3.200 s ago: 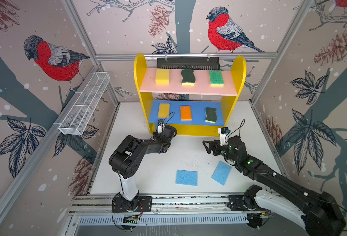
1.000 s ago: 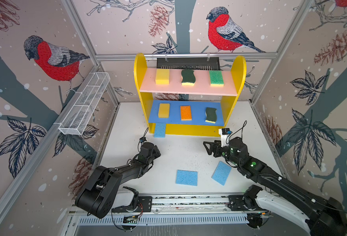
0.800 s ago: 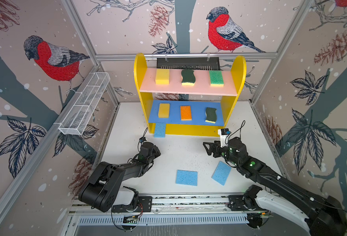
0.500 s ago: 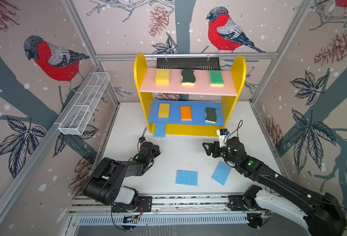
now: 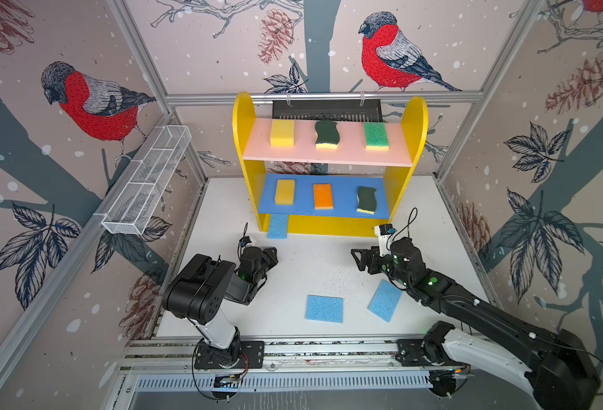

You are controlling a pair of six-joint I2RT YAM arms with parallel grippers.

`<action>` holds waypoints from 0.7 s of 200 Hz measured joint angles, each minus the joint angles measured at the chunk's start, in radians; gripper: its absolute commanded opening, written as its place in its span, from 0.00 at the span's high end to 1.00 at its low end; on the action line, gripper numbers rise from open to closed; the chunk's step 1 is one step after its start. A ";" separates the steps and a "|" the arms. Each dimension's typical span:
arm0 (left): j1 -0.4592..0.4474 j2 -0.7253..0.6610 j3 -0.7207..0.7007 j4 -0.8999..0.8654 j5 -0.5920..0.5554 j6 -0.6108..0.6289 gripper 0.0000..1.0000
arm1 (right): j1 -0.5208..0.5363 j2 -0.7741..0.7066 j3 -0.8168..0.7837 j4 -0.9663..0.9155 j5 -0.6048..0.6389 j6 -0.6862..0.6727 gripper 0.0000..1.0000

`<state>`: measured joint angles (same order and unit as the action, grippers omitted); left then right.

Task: Arrange cleaning sponges on a shelf
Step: Move the cleaning sponge to the shelf.

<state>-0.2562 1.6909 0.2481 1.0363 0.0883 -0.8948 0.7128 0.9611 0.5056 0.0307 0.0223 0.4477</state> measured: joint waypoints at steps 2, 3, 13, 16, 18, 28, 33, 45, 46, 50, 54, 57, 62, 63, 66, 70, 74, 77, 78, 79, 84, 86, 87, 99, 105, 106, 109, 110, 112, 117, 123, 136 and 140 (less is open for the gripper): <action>0.002 0.007 0.000 0.011 0.005 -0.002 0.75 | 0.000 0.001 0.000 0.000 0.000 0.000 0.11; 0.002 0.010 0.000 0.015 0.007 -0.002 0.75 | 0.000 0.001 0.000 0.000 0.000 0.000 0.11; 0.011 0.048 -0.001 0.077 0.022 -0.022 0.75 | 0.000 0.007 0.002 0.002 0.001 -0.001 0.11; 0.013 0.058 -0.001 0.092 0.024 -0.022 0.75 | 0.000 0.009 0.003 0.002 0.001 -0.001 0.11; 0.014 0.065 -0.001 0.103 0.025 -0.022 0.75 | 0.000 0.010 0.003 0.002 0.001 -0.001 0.11; 0.019 0.097 0.001 0.148 0.041 -0.027 0.75 | 0.000 0.016 0.005 0.003 0.003 -0.002 0.11; 0.019 0.111 0.003 0.167 0.042 -0.035 0.75 | 0.000 0.017 0.005 0.004 0.003 -0.003 0.11; 0.019 0.132 0.014 0.195 0.042 -0.042 0.75 | 0.000 0.021 0.005 0.006 0.004 -0.004 0.11; 0.019 0.134 0.015 0.198 0.043 -0.042 0.75 | 0.000 0.021 0.005 0.006 0.004 -0.004 0.11; 0.020 0.140 0.018 0.206 0.043 -0.043 0.75 | -0.001 0.022 0.005 0.006 0.004 -0.004 0.11; 0.020 0.147 0.022 0.213 0.043 -0.045 0.75 | -0.001 0.023 0.005 0.006 0.004 -0.004 0.11; 0.020 0.151 0.024 0.218 0.043 -0.048 0.74 | -0.001 0.024 0.006 0.006 0.005 -0.004 0.11; 0.020 0.158 0.027 0.227 0.043 -0.048 0.74 | -0.001 0.026 0.006 0.006 0.005 -0.005 0.11; 0.020 0.160 0.029 0.229 0.043 -0.048 0.74 | -0.001 0.026 0.006 0.006 0.005 -0.005 0.11; 0.021 0.164 0.032 0.234 0.043 -0.050 0.74 | -0.001 0.028 0.006 0.006 0.006 -0.005 0.11; 0.021 0.169 0.035 0.239 0.044 -0.051 0.74 | -0.002 0.029 0.006 0.006 0.007 -0.005 0.11; 0.022 0.174 0.039 0.243 0.046 -0.051 0.74 | -0.003 0.032 0.007 0.006 0.007 -0.005 0.11; 0.023 0.178 0.042 0.246 0.047 -0.053 0.74 | -0.003 0.034 0.007 0.006 0.007 -0.005 0.11; 0.023 0.179 0.043 0.247 0.047 -0.054 0.74 | -0.003 0.034 0.008 0.006 0.007 -0.005 0.11; 0.023 0.181 0.044 0.249 0.046 -0.056 0.74 | -0.003 0.035 0.008 0.006 0.007 -0.005 0.11; 0.024 0.186 0.048 0.255 0.046 -0.063 0.74 | -0.005 0.038 0.009 0.006 0.007 -0.005 0.11; 0.024 0.189 0.050 0.257 0.046 -0.067 0.74 | -0.005 0.039 0.010 0.006 0.007 -0.005 0.11; 0.024 0.190 0.052 0.259 0.046 -0.068 0.74 | -0.005 0.040 0.010 0.006 0.008 -0.005 0.11; 0.026 0.205 0.066 0.267 0.046 -0.071 0.74 | -0.006 0.048 0.014 0.007 0.008 -0.007 0.11; 0.027 0.214 0.073 0.274 0.046 -0.075 0.74 | -0.007 0.052 0.016 0.007 0.008 -0.007 0.11; 0.028 0.216 0.075 0.276 0.046 -0.075 0.74 | -0.007 0.053 0.016 0.007 0.008 -0.007 0.11; 0.029 0.219 0.078 0.279 0.048 -0.076 0.74 | -0.007 0.055 0.018 0.007 0.008 -0.008 0.11; 0.029 0.221 0.079 0.280 0.048 -0.076 0.74 | -0.007 0.056 0.018 0.007 0.008 -0.008 0.11; 0.029 0.222 0.080 0.282 0.049 -0.077 0.74 | -0.007 0.057 0.018 0.007 0.008 -0.008 0.11; 0.031 0.228 0.085 0.288 0.050 -0.078 0.74 | -0.007 0.060 0.019 0.008 0.008 -0.008 0.11; 0.031 0.234 0.089 0.291 0.050 -0.082 0.74 | -0.007 0.063 0.020 0.010 0.008 -0.008 0.11; 0.032 0.241 0.098 0.298 0.049 -0.094 0.74 | -0.007 0.069 0.023 0.013 0.008 -0.008 0.11; 0.032 0.244 0.100 0.298 0.049 -0.094 0.74 | -0.008 0.071 0.023 0.013 0.008 -0.008 0.11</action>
<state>-0.2237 1.9347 0.3485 1.3346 0.1375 -0.9890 0.7052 1.0317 0.5289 0.0441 0.0299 0.4397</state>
